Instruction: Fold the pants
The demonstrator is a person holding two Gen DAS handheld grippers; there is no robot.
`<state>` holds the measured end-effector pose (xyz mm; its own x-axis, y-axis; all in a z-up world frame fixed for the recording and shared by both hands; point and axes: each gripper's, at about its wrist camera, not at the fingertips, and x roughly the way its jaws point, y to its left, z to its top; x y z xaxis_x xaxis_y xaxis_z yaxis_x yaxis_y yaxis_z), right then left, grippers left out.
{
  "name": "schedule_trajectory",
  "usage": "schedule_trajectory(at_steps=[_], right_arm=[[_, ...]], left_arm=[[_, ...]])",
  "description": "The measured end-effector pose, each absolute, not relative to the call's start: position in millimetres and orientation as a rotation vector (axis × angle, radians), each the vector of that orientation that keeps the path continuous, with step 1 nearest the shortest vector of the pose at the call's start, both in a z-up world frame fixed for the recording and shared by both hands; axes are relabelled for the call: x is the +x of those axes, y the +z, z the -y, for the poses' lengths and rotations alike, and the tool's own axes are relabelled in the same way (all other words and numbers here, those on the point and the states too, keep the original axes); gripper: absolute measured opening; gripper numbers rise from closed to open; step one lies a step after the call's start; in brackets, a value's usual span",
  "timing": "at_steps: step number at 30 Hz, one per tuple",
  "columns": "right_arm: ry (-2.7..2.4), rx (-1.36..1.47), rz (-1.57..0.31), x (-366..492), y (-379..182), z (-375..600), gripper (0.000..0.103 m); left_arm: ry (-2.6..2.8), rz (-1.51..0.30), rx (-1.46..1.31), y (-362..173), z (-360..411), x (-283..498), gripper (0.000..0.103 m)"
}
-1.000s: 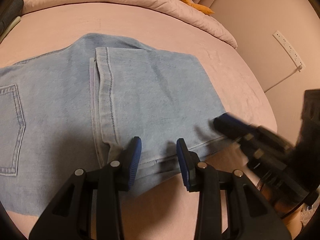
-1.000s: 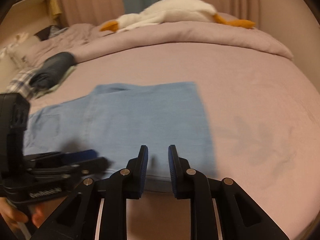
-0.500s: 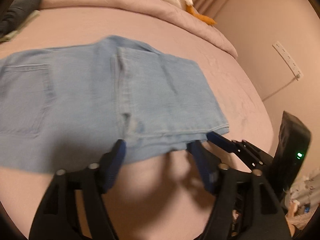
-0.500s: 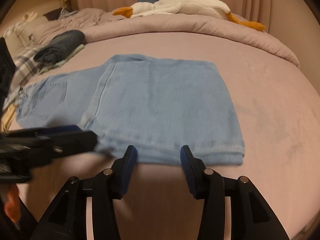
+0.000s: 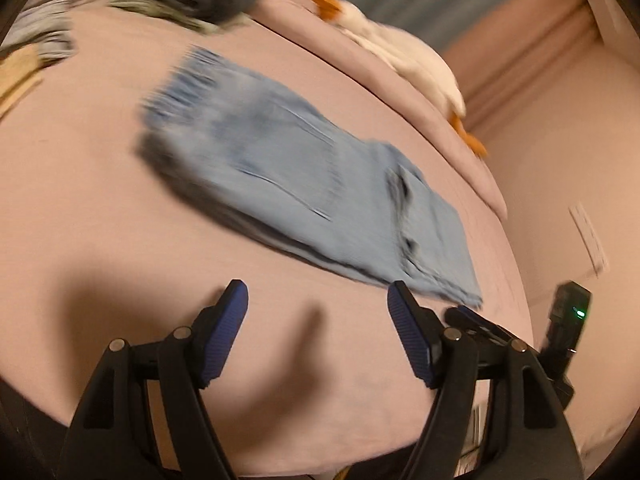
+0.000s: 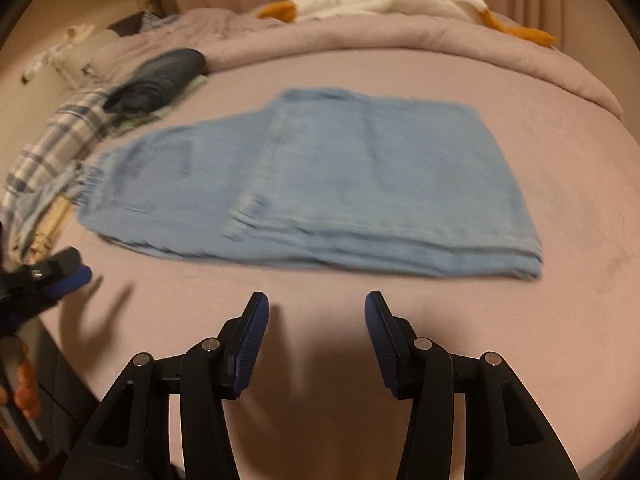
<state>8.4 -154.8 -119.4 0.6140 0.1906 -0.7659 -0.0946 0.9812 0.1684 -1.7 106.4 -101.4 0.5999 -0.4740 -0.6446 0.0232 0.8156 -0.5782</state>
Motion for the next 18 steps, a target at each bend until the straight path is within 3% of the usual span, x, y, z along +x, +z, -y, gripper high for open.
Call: schedule_trajectory(at_steps=[4, 12, 18], right_arm=[[0.228, 0.112, -0.849, 28.6, -104.7, 133.6, 0.05], [0.313, 0.134, -0.87, 90.6, -98.6, 100.5, 0.05], [0.318, 0.059, -0.924, 141.2, -108.4, 72.0, 0.04]], left_arm=[[-0.234, -0.865, -0.66, -106.3, -140.7, 0.6, 0.078], [-0.253, -0.891, -0.764, -114.6, -159.5, 12.0, 0.078], [-0.243, -0.905, -0.734, -118.3, -159.9, 33.8, 0.078]])
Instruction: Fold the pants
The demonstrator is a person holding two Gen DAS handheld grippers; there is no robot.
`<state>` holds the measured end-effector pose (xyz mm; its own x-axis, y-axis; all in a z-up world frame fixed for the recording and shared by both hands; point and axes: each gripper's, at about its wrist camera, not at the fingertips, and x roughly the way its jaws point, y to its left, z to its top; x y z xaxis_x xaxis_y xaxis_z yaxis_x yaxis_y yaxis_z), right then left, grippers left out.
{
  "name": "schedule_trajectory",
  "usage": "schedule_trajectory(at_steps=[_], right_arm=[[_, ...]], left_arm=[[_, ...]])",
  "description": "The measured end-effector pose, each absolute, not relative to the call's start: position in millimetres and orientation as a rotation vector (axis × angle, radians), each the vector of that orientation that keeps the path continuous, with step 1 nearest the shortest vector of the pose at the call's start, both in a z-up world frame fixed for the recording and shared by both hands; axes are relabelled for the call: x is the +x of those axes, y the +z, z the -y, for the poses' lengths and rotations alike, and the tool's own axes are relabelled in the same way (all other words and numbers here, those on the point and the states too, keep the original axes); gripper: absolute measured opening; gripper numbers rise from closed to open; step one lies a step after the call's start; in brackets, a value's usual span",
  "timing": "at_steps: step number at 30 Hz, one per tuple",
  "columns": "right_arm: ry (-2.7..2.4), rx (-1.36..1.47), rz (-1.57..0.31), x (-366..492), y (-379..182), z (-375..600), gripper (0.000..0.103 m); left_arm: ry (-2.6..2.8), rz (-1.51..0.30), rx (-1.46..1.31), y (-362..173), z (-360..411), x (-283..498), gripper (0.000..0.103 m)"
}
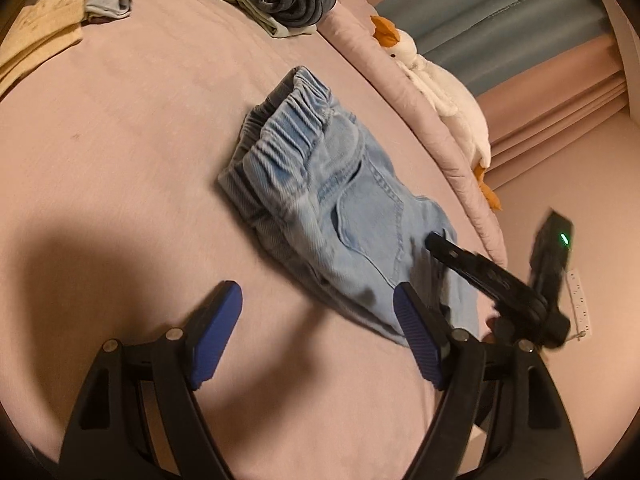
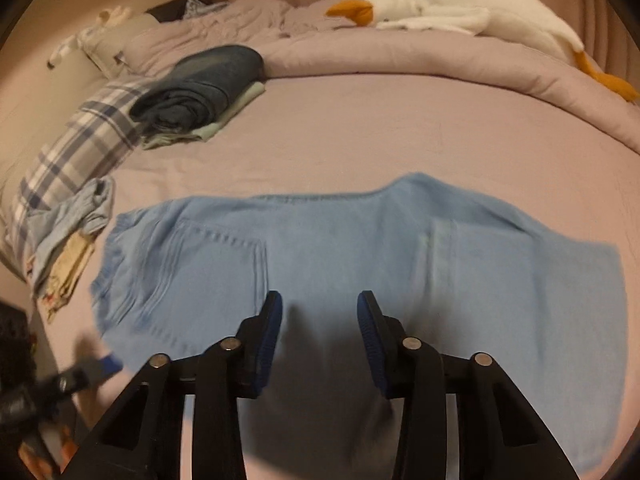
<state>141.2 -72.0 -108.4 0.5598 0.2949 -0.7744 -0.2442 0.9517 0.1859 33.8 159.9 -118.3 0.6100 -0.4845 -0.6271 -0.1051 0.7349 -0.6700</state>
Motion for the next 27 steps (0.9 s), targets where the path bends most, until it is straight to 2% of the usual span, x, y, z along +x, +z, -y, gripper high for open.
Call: schedule_trajectory(at_steps=[3, 12, 16, 27], right_arm=[[0.274, -0.048, -1.021, 171.4, -135.4, 53.9, 0.036], [0.238, -0.107, -1.004, 200.9, -130.7, 32.4, 0.035], [0.243, -0.095, -0.949, 176.4, -130.6, 39.6, 0.035], [0.271, -0.078, -0.945, 75.8, -140.5, 63.5, 0.035]], left_arm=[[-0.229, -0.911, -0.683, -117.7, -155.2, 40.1, 0.079], [-0.199, -0.893, -0.672, -121.8, -156.9, 66.2, 0.079], [-0.202, -0.886, -0.702, -122.8, -160.4, 69.5, 0.079], [-0.191, -0.886, -0.728, -121.8, -162.7, 69.3, 0.076]])
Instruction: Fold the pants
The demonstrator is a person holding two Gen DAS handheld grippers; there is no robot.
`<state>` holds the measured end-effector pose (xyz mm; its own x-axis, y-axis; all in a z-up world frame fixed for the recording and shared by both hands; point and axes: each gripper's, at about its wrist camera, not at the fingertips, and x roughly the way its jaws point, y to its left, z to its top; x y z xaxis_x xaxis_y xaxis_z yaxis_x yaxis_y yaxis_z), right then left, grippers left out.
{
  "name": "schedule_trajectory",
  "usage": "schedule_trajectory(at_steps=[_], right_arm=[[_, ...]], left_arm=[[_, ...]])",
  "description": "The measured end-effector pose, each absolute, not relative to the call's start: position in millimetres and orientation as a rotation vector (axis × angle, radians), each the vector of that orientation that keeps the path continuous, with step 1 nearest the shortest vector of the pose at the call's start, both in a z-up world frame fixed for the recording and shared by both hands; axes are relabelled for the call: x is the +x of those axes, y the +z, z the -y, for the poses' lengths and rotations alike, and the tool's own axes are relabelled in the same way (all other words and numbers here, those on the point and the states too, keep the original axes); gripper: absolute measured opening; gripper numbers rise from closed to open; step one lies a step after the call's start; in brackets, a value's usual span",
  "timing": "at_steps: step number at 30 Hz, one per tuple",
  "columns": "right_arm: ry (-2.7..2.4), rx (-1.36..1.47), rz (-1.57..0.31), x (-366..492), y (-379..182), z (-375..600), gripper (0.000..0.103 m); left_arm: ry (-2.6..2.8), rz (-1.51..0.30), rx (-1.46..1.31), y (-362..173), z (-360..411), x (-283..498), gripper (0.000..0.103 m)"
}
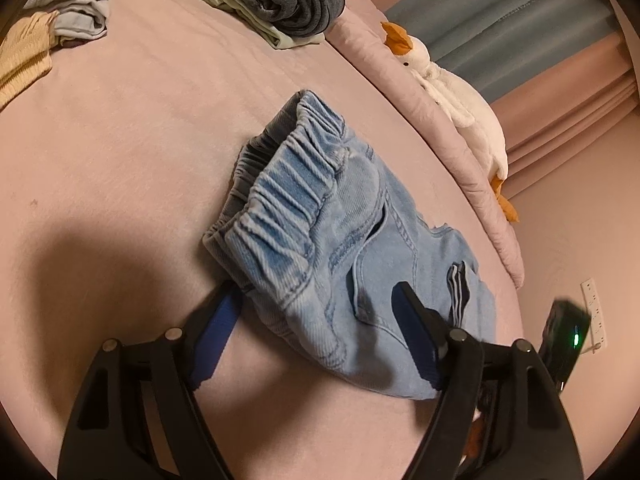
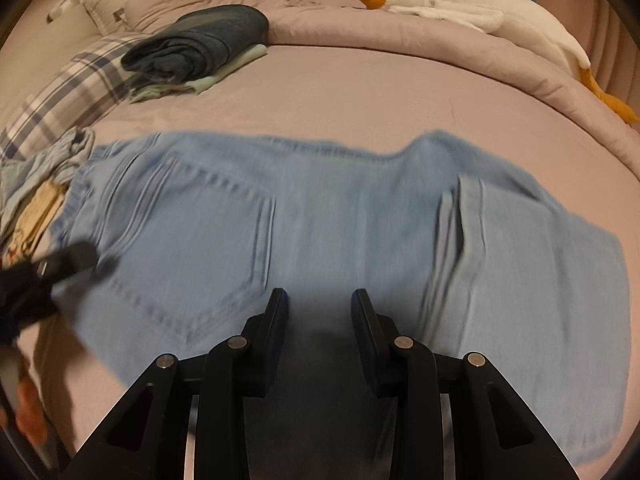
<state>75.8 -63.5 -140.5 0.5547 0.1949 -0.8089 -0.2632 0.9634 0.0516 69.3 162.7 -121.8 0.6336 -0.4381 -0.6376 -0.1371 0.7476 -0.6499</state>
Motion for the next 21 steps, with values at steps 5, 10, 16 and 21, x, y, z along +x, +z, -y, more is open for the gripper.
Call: schedule_trajectory(at_steps=[5, 10, 16, 21], right_arm=[[0.292, -0.024, -0.97, 55.8, -136.7, 78.7, 0.035], [0.294, 0.054, -0.96, 59.7, -138.8, 81.0, 0.035], [0.297, 0.061, -0.964, 64.3, -138.7, 79.0, 0.035], [0.312, 0.074, -0.956, 62.0, -139.0, 83.3, 0.035]], left_arm=[[-0.246, -0.859, -0.895, -127.5, -188.6, 59.5, 0.071], [-0.263, -0.836, -1.046, -131.4, -211.4, 45.9, 0.069], [-0.242, -0.882, -1.026, -128.7, -202.9, 57.0, 0.075], [-0.197, -0.903, -0.984, -122.5, -187.7, 79.1, 0.101]])
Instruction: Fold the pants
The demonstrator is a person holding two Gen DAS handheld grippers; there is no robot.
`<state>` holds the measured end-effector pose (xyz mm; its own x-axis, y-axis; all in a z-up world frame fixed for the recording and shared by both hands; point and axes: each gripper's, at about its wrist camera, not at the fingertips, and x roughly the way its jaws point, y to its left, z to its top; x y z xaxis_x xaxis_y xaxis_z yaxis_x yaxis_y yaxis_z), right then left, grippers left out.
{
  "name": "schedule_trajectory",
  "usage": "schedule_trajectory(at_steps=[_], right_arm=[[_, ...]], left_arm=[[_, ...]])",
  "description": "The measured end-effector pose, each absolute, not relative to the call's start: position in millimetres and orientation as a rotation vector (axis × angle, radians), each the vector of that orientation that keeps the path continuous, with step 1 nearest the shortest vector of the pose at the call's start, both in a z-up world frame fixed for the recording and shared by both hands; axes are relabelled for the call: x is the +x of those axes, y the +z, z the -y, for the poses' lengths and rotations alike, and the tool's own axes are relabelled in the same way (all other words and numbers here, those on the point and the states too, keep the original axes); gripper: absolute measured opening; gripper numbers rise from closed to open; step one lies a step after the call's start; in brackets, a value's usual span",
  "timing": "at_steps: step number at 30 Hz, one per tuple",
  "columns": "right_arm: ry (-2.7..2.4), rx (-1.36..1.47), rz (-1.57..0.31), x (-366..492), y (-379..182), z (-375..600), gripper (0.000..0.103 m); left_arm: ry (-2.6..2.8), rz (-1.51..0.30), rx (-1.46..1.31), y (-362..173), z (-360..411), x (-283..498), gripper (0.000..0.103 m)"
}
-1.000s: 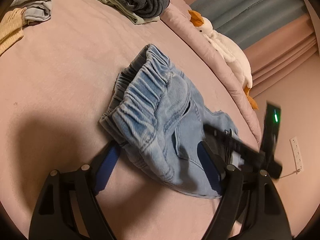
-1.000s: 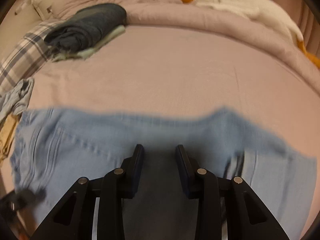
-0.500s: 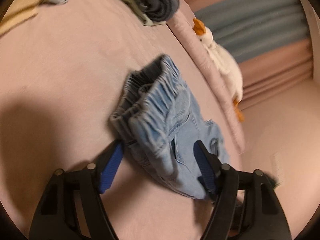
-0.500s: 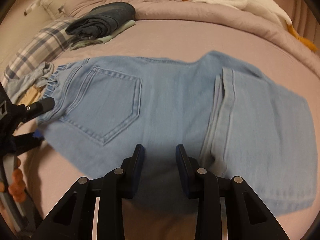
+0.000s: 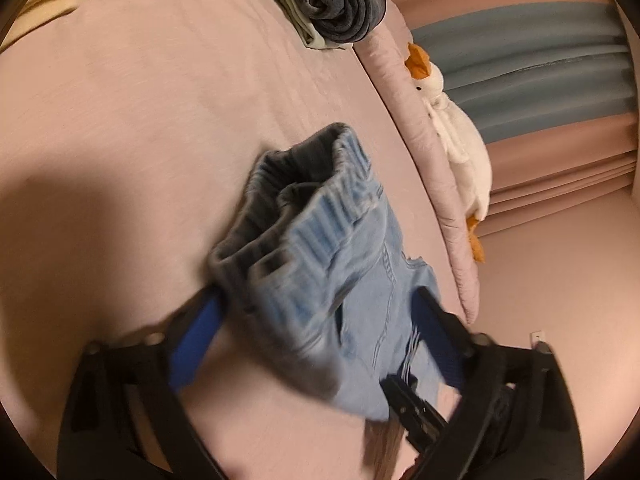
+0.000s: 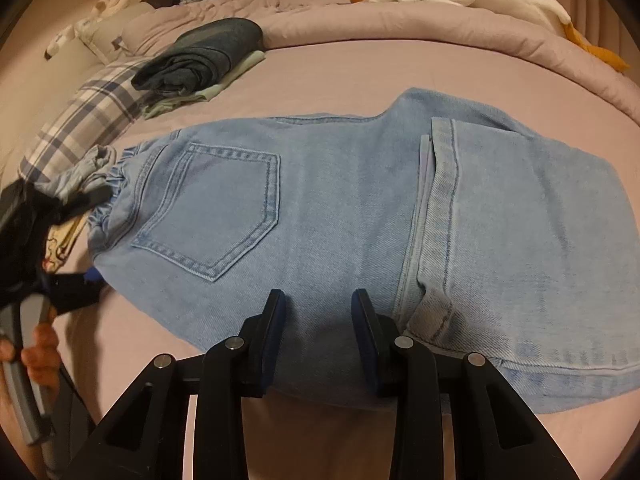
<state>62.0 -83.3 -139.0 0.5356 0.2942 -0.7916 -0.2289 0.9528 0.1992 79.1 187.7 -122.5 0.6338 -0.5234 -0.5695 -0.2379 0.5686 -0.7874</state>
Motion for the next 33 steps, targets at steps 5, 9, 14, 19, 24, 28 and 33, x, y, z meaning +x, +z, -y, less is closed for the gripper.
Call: schedule_trajectory(at_steps=[5, 9, 14, 19, 24, 28, 33], right_arm=[[0.324, 0.065, -0.947, 62.8, -139.1, 81.8, 0.036], [0.336, 0.063, -0.952, 63.9, -138.7, 82.4, 0.036], [0.338, 0.07, -0.937, 62.0, -140.1, 84.4, 0.036], [0.337, 0.06, -0.941, 63.6, -139.1, 83.9, 0.036], [0.372, 0.147, -0.946, 71.3, -128.0, 92.6, 0.036], [0.355, 0.17, -0.885, 78.2, -114.6, 101.7, 0.036], [0.28, 0.115, -0.918, 115.0, -120.3, 100.9, 0.036]], left_arm=[[-0.096, -0.902, -0.893, -119.7, -174.6, 94.7, 0.101], [-0.101, -0.903, -0.879, -120.7, -174.7, 100.7, 0.1], [-0.097, -0.925, -0.87, -122.5, -182.0, 99.4, 0.062], [-0.049, -0.914, -0.76, -109.8, -169.8, 95.8, 0.056], [-0.046, -0.89, -0.685, -101.4, -164.6, 93.6, 0.054], [-0.039, -0.884, -0.662, -101.6, -163.9, 92.8, 0.052], [-0.053, -0.847, -0.591, -90.5, -155.0, 90.2, 0.051]])
